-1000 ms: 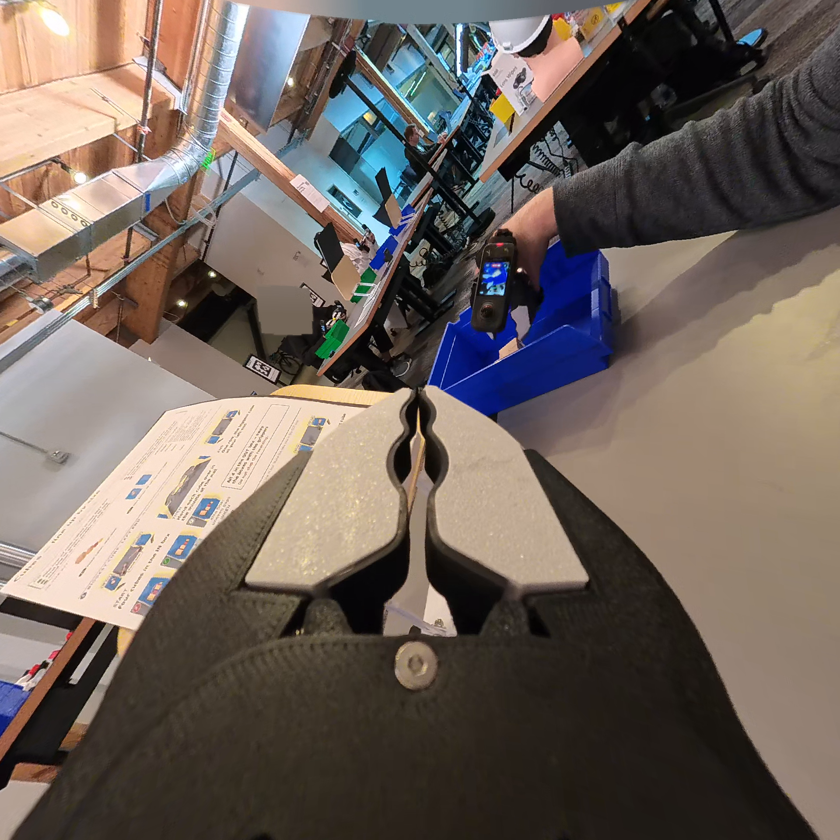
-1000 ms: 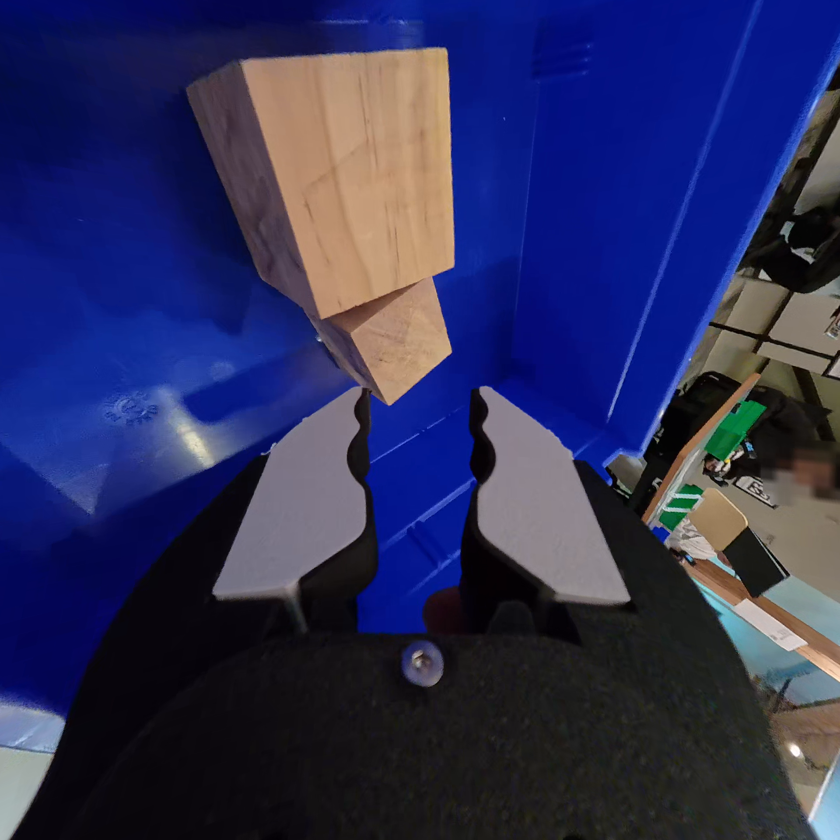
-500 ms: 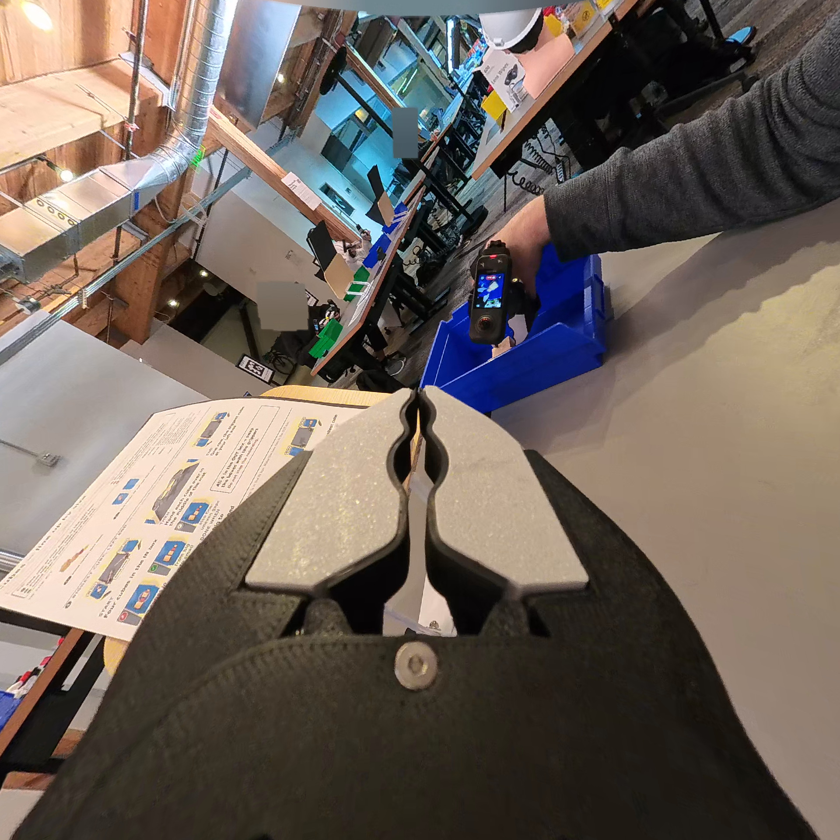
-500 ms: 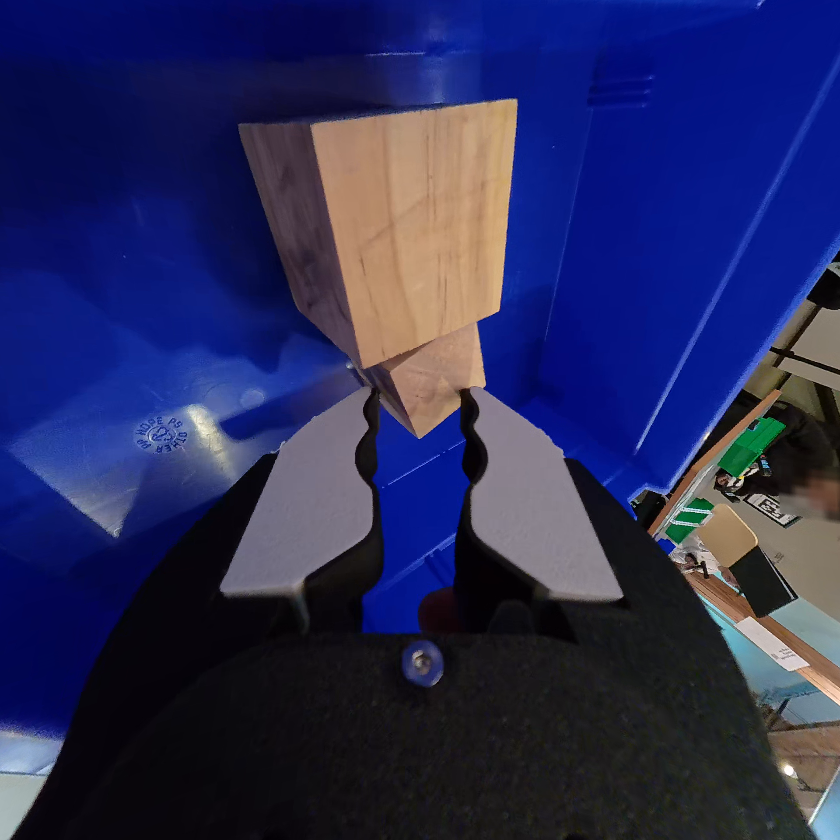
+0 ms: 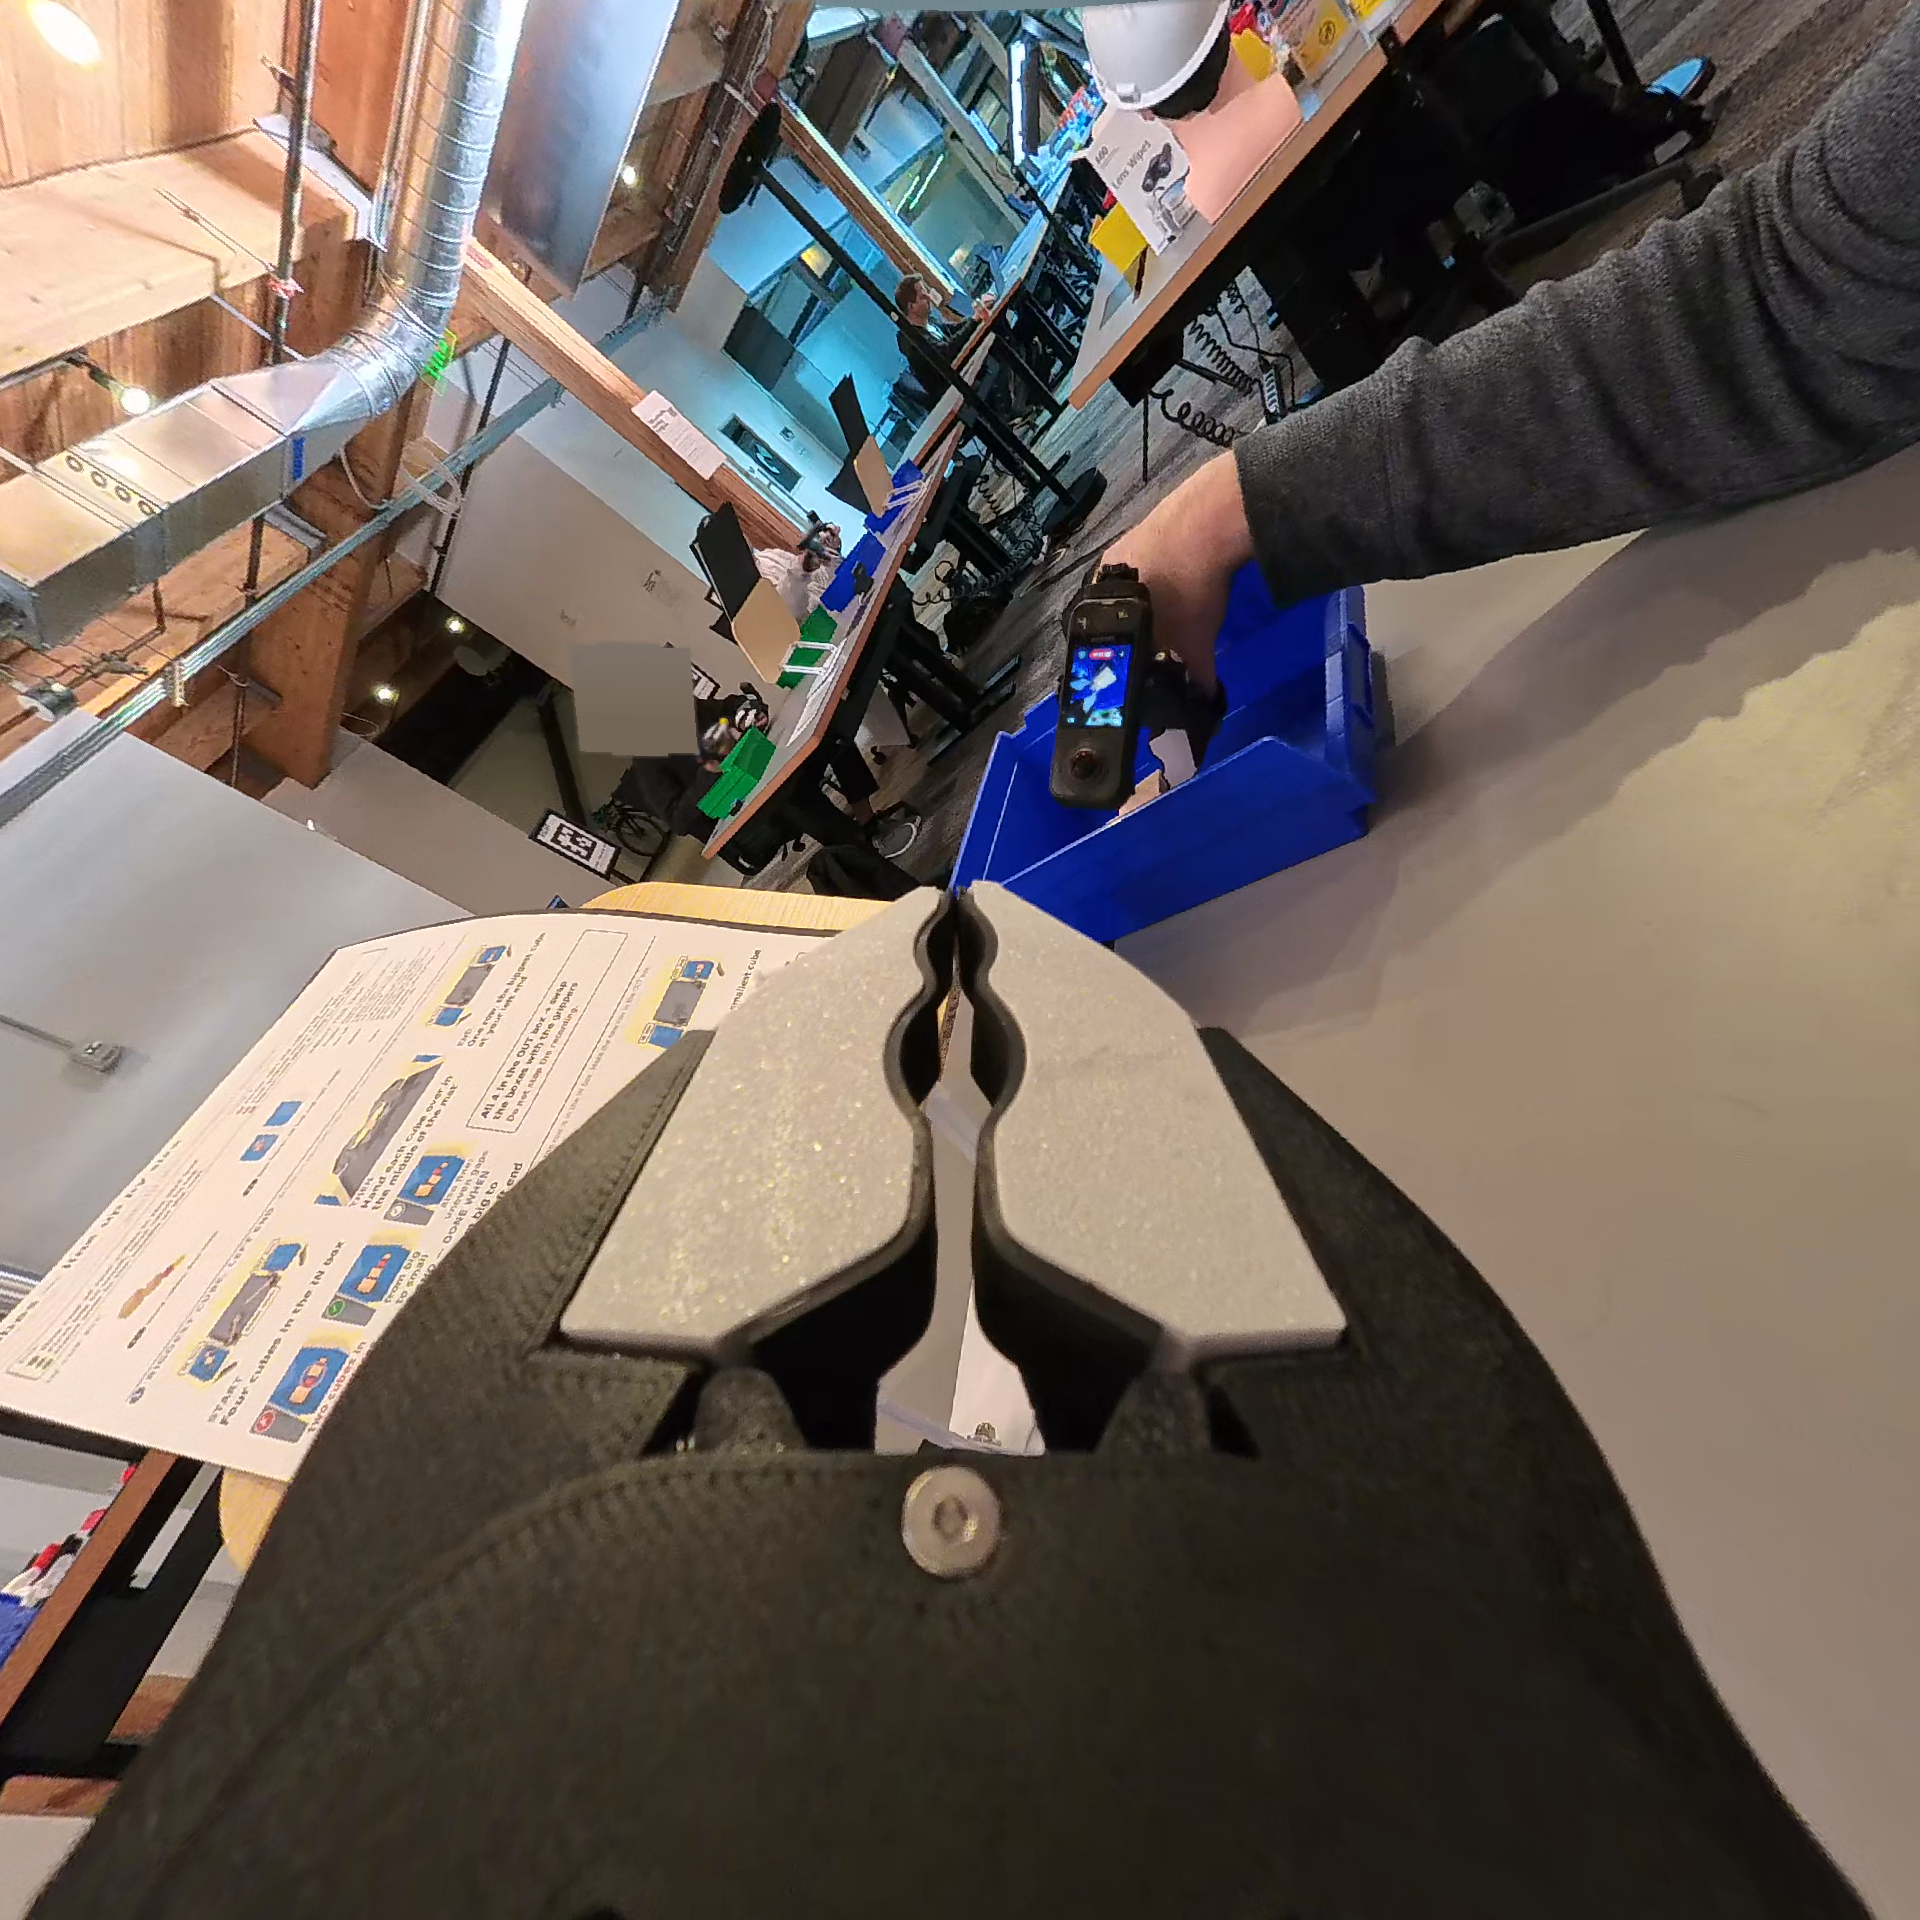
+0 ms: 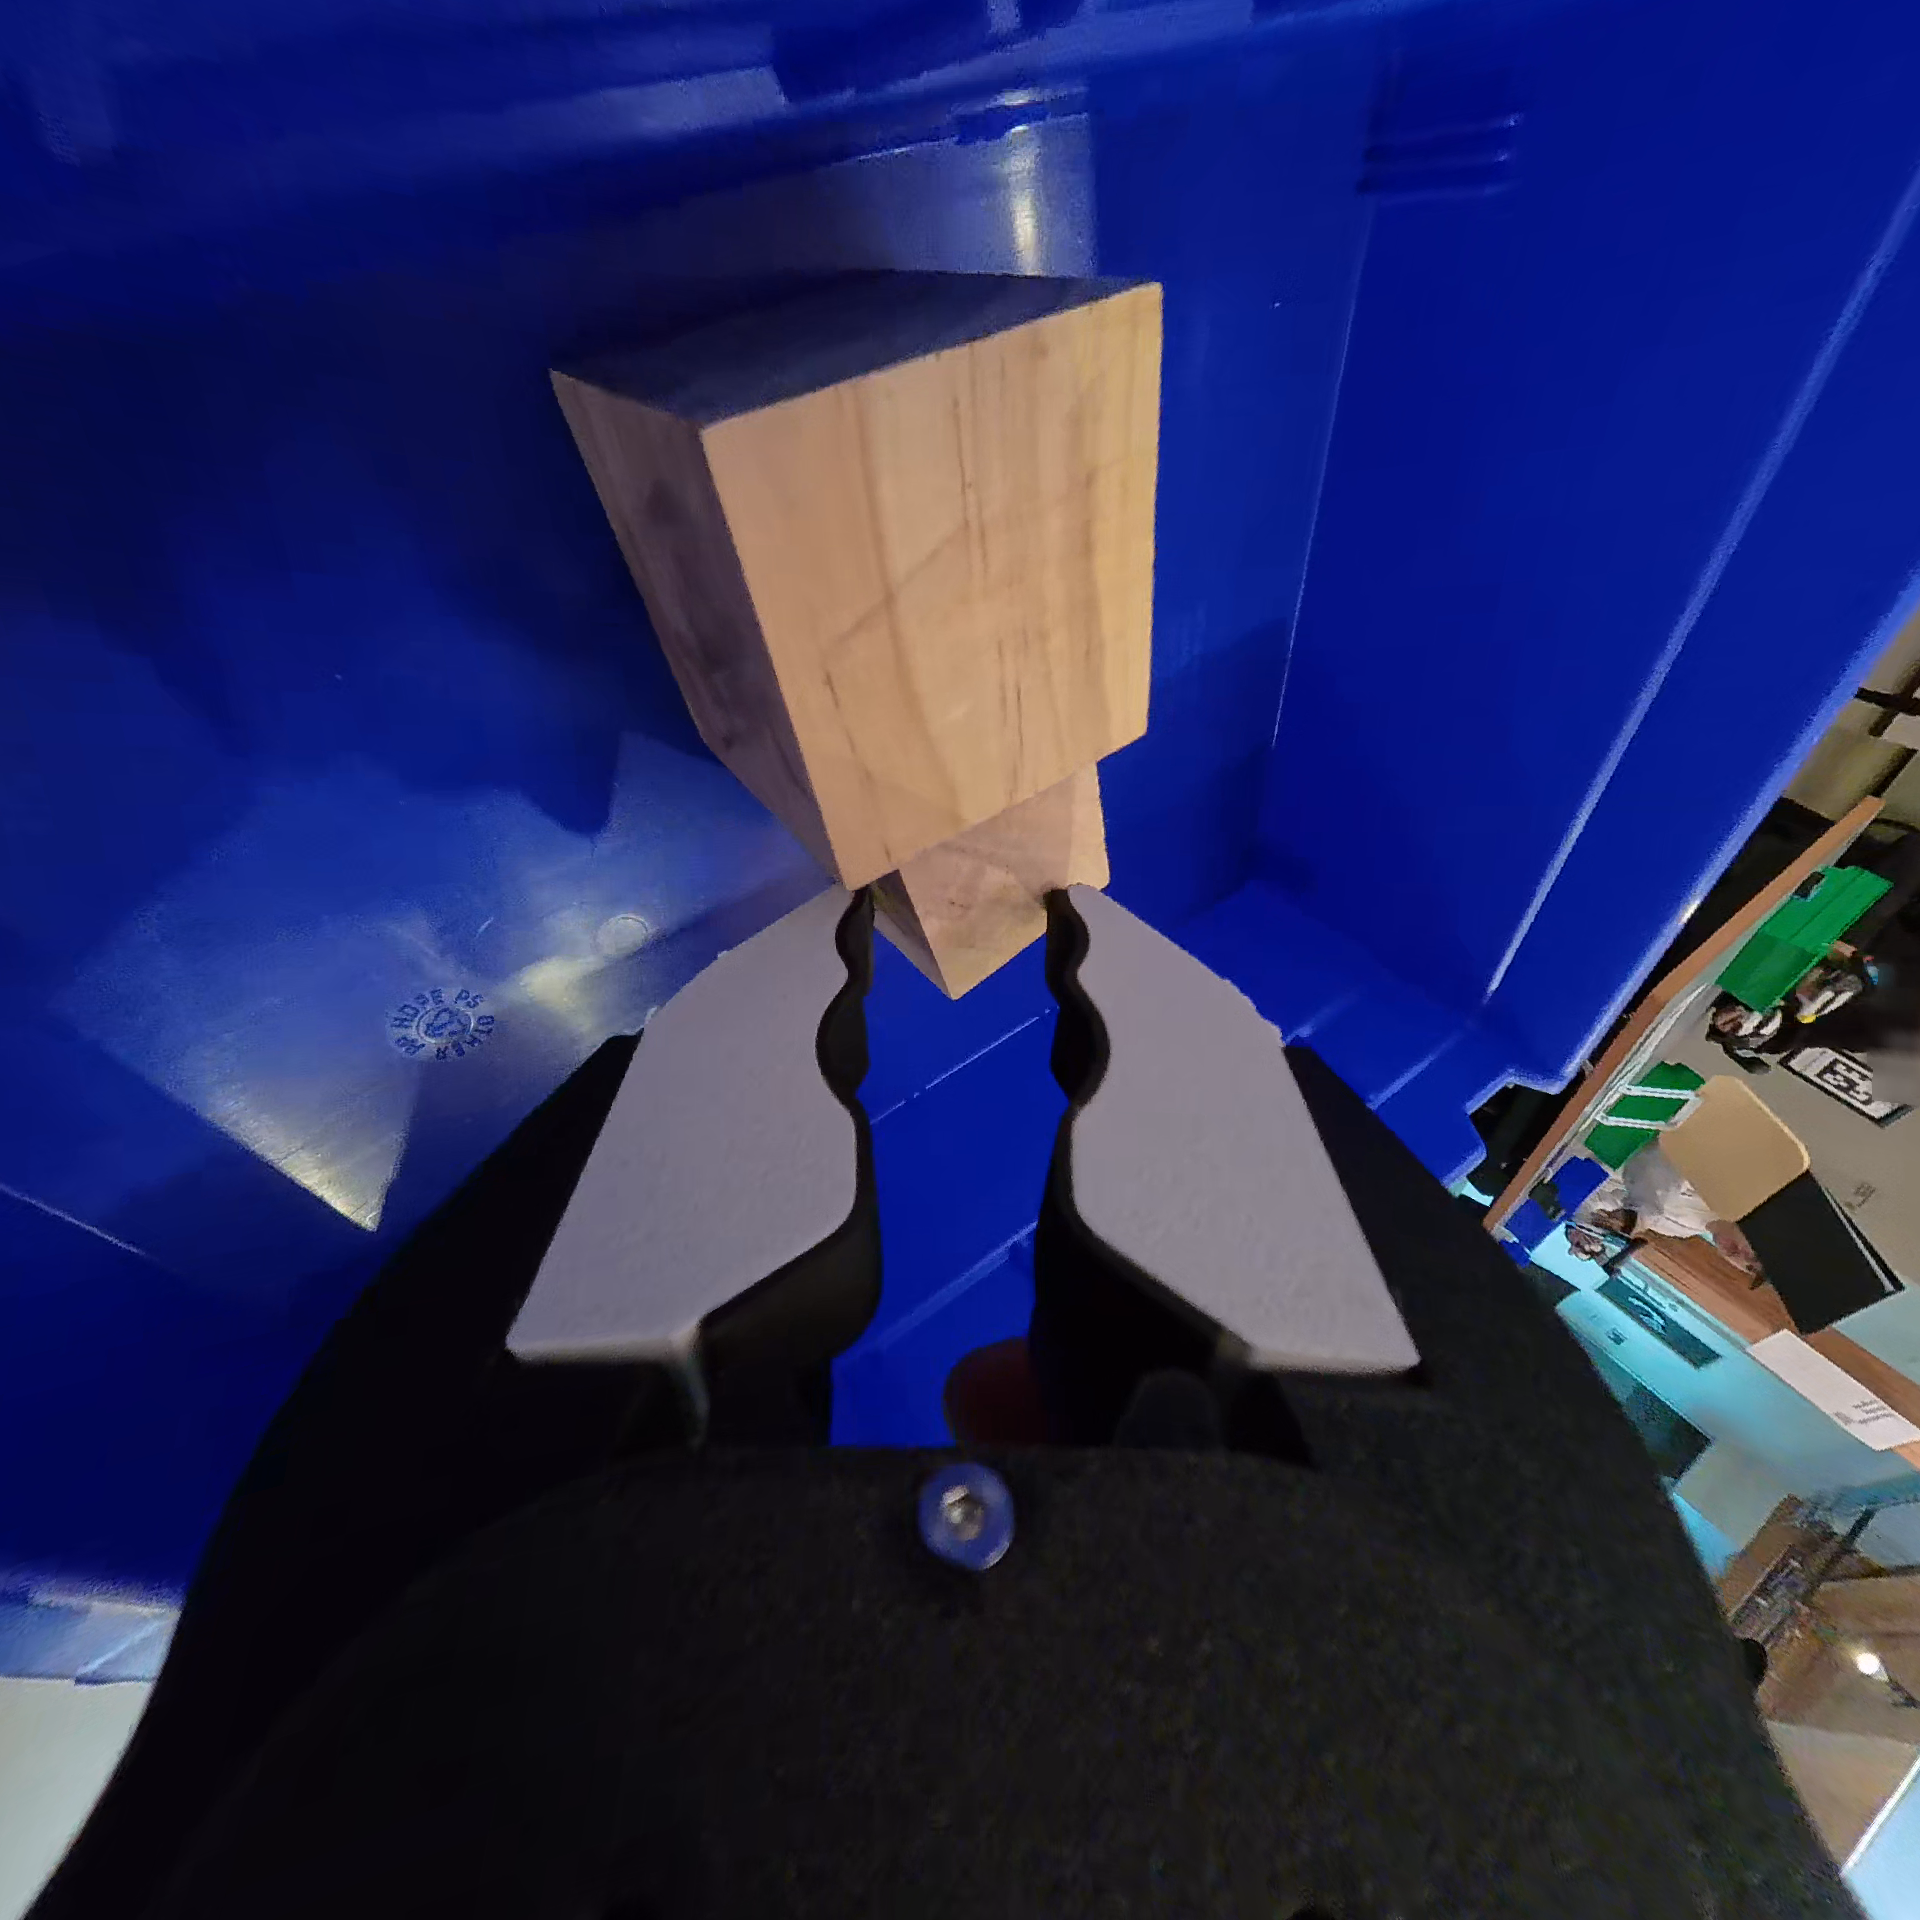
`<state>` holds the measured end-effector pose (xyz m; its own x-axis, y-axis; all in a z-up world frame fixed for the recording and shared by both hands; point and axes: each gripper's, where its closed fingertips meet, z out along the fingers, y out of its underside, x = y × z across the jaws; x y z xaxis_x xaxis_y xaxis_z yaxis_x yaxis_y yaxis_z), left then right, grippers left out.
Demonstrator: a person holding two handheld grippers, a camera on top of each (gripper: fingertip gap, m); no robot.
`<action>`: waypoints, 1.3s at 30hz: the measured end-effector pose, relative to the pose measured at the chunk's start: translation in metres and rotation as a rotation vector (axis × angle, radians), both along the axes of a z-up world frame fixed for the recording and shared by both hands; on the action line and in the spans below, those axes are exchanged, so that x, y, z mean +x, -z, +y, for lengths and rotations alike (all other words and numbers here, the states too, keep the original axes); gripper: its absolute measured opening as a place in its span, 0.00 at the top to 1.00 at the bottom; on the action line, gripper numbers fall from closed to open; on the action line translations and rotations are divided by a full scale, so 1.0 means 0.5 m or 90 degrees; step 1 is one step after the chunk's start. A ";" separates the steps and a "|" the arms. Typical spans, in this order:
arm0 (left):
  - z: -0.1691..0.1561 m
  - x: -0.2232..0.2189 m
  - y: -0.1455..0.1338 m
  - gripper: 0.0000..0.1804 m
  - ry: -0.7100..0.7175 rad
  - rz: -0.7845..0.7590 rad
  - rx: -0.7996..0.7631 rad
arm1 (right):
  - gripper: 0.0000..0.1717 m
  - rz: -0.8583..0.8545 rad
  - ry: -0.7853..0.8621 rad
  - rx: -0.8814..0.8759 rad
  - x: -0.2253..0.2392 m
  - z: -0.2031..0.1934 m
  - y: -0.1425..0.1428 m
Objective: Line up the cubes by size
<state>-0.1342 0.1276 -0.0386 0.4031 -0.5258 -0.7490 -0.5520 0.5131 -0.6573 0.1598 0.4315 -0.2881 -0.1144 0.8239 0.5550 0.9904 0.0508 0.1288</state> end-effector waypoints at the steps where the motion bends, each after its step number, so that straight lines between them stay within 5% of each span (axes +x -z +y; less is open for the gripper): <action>1: 0.000 0.000 0.000 1.00 0.000 0.001 0.000 | 0.82 -0.001 0.001 0.001 0.000 0.000 0.000; 16: 0.003 0.004 0.004 1.00 -0.001 0.007 -0.001 | 0.81 0.009 0.053 -0.001 -0.002 0.001 0.000; 24: 0.003 -0.045 -0.017 0.97 -0.049 0.022 0.011 | 0.77 0.056 0.061 0.072 0.005 -0.002 -0.092; 32: 0.037 -0.302 0.043 0.85 -0.359 0.236 -0.062 | 0.78 0.160 -0.015 0.214 -0.077 -0.076 -0.257; 39: 0.047 -0.527 0.233 0.78 -0.539 0.407 -0.319 | 0.79 0.197 -0.129 0.228 -0.175 -0.153 -0.283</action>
<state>-0.3978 0.1510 -0.1553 0.3908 -0.5644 -0.7271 -0.8961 -0.4140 -0.1603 0.0723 0.3552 -0.1468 -0.0380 0.5538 0.8318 0.9595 0.2527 -0.1244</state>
